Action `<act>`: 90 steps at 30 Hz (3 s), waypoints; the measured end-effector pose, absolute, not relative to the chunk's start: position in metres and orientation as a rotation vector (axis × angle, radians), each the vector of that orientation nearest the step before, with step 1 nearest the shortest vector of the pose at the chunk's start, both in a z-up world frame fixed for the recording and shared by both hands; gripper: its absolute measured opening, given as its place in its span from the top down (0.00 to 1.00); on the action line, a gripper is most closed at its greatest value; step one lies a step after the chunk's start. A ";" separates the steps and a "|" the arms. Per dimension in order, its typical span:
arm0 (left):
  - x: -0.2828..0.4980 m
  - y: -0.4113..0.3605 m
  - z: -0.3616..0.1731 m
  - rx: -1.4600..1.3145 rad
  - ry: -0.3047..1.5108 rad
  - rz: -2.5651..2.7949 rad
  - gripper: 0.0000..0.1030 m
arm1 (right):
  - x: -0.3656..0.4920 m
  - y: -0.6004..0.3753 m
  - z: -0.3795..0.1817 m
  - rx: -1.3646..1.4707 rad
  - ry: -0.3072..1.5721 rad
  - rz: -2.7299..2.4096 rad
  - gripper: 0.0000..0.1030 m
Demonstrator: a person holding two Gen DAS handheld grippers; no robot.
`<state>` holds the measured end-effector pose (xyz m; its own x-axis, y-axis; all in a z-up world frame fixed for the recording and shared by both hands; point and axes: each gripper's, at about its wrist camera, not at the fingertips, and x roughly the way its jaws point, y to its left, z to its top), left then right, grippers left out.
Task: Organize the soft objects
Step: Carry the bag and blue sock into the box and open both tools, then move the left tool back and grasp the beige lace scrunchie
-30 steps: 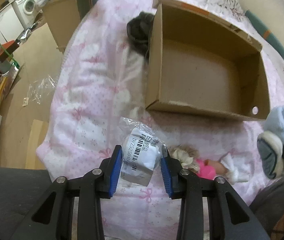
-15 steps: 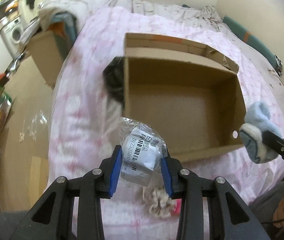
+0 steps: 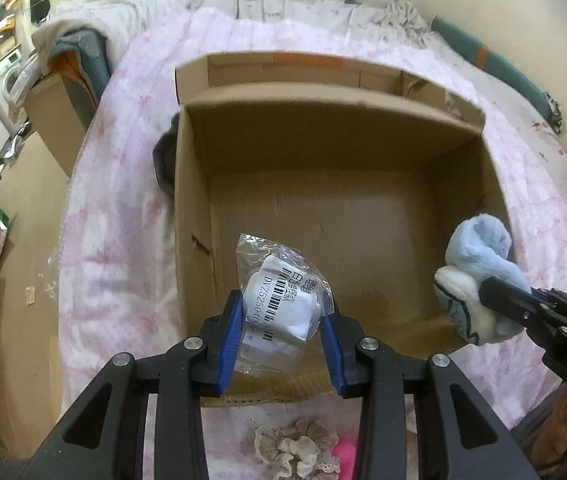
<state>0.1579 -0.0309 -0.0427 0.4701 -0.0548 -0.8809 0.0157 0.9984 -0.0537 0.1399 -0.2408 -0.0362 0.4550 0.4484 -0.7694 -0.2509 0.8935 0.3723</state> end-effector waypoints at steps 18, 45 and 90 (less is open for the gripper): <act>0.152 -0.027 -0.041 -0.041 1.024 -0.009 0.67 | 0.140 -0.236 -0.047 0.172 1.019 0.412 0.83; 0.143 -0.038 -0.030 0.033 0.958 -0.032 0.32 | 0.142 -0.239 -0.049 0.252 1.037 0.413 0.17; 0.058 0.014 -0.035 -0.109 1.063 0.101 0.32 | 0.065 -0.262 -0.046 0.242 1.058 0.367 0.17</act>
